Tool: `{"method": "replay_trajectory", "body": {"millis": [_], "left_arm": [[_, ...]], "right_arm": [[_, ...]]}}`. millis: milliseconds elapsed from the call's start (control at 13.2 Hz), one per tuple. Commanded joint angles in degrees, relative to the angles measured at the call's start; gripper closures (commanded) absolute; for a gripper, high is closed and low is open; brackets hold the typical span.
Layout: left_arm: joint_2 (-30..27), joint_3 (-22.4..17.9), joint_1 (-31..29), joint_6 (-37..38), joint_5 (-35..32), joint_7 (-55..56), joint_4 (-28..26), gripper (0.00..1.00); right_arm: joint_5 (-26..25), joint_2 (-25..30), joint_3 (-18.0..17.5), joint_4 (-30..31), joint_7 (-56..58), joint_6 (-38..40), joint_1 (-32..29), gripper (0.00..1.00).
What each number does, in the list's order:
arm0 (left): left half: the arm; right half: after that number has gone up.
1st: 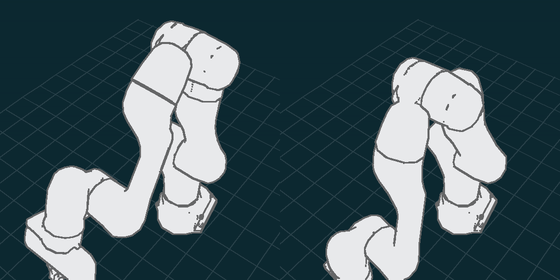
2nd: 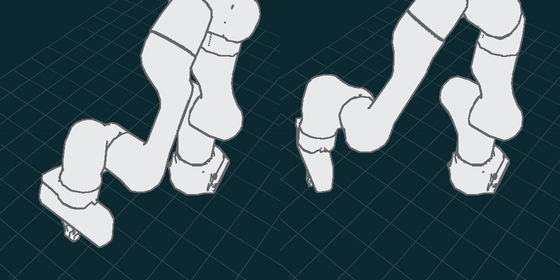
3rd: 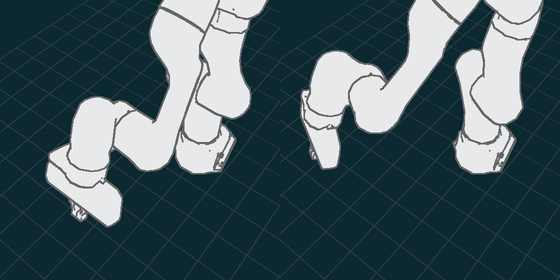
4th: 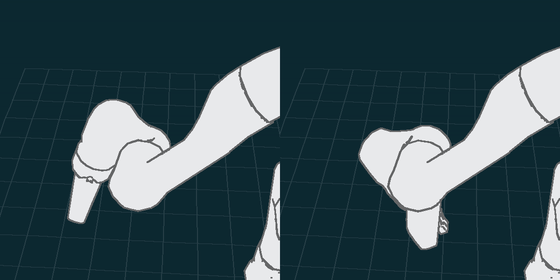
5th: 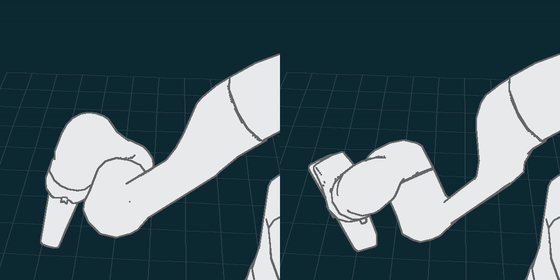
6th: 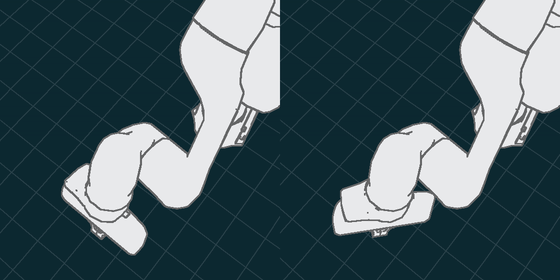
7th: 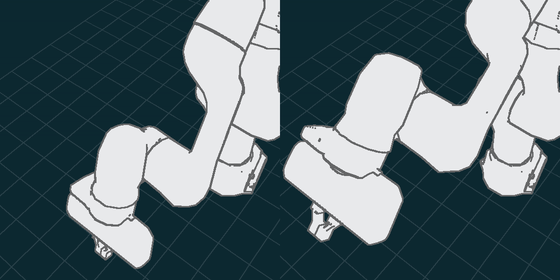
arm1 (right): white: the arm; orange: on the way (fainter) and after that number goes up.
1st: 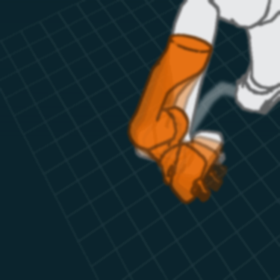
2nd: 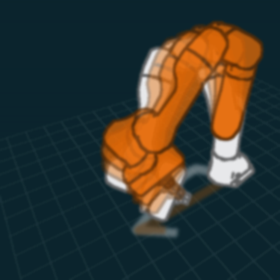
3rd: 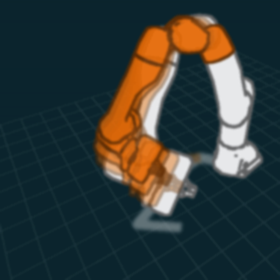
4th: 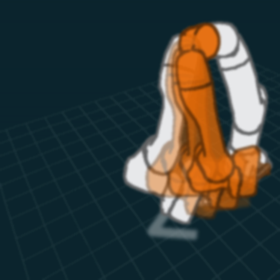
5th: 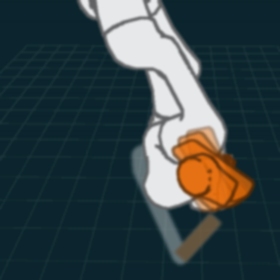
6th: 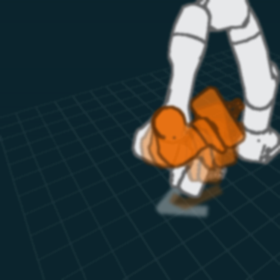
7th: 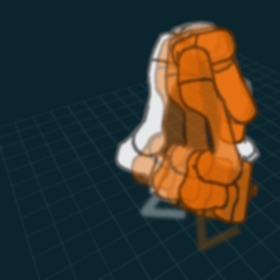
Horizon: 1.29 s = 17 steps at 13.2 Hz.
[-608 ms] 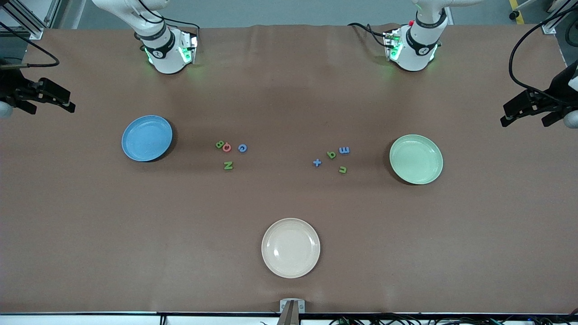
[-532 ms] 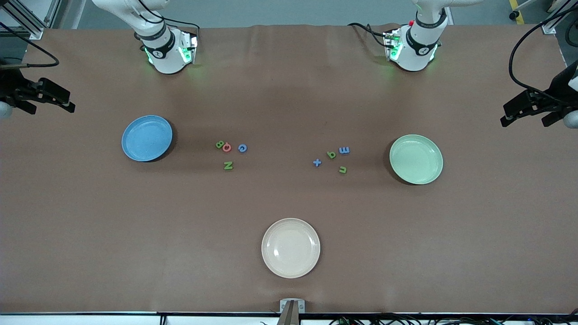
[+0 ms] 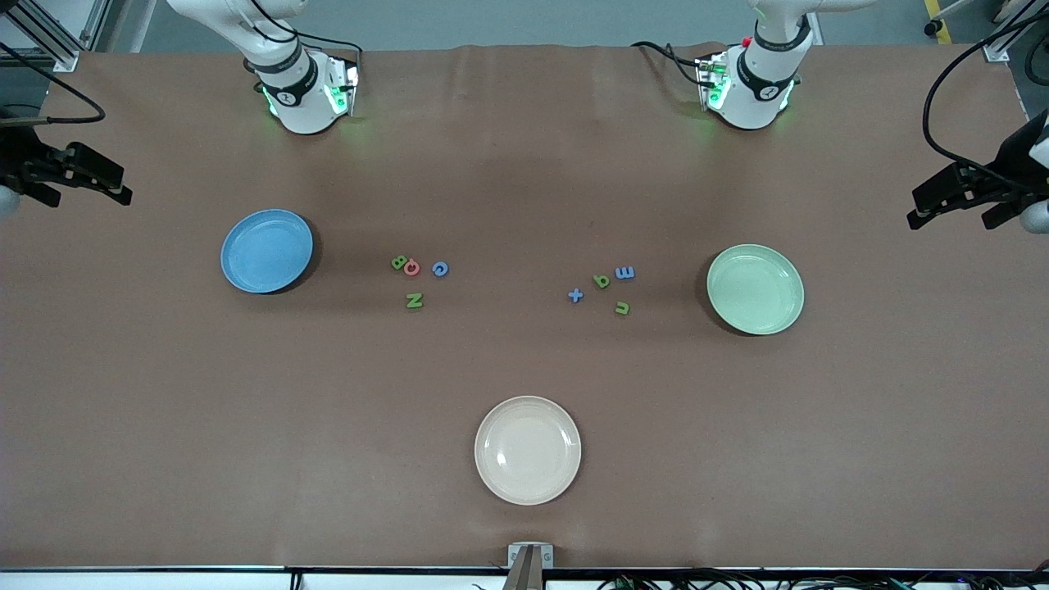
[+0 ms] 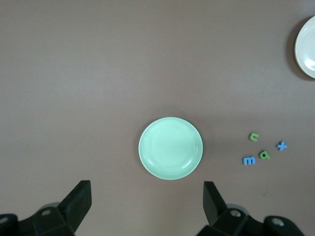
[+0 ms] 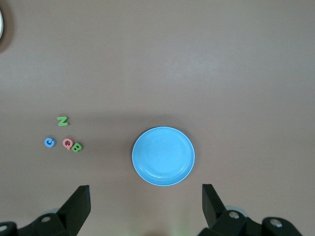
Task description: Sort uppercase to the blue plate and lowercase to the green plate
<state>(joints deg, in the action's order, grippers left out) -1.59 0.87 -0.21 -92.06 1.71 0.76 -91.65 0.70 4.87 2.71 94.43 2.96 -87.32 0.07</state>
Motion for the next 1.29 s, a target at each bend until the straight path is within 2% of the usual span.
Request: {"method": "replay_trajectory", "body": {"millis": [0, 152, 456, 760, 988, 1141, 1217], "left_arm": [[0.4, 1.9, -0.1, 1.4, 0.2, 0.9, -0.6, 0.0], [2.8, 5.2, 0.0, 1.3, 0.9, 1.3, -0.5, 0.0], [9.7, 13.3, 0.2, -1.3, 0.9, 11.2, -0.7, 0.0], [13.7, 18.7, 1.2, -12.6, 0.2, 19.4, -5.7, 0.0], [18.0, 18.8, 6.0, -19.5, -0.6, 24.1, -8.8, 0.0], [21.2, 18.8, 9.0, -24.3, -3.6, 27.5, -10.6, 0.0], [23.0, 18.8, 10.1, -26.3, -3.9, 30.1, -10.7, 0.0]], "right_arm": [[-1.0, 1.8, -0.3, 1.6, -2.1, -0.4, -0.1, 0.0], [-0.8, 1.8, -0.4, 1.6, -2.4, -0.2, 0.0, 0.0], [-0.1, 1.4, -0.2, 0.8, -2.5, 0.6, -0.3, 0.0], [-0.8, 0.9, -0.2, 0.1, -2.3, 0.8, -0.1, 0.0], [-0.8, -1.0, -0.2, -0.6, -2.3, 0.8, 0.0, 0.0], [-0.8, -1.5, -0.3, -0.6, -1.7, 0.6, 0.1, 0.0], [-0.9, -3.7, -0.3, -0.6, -1.6, -0.1, -0.2, 0.0]]}}
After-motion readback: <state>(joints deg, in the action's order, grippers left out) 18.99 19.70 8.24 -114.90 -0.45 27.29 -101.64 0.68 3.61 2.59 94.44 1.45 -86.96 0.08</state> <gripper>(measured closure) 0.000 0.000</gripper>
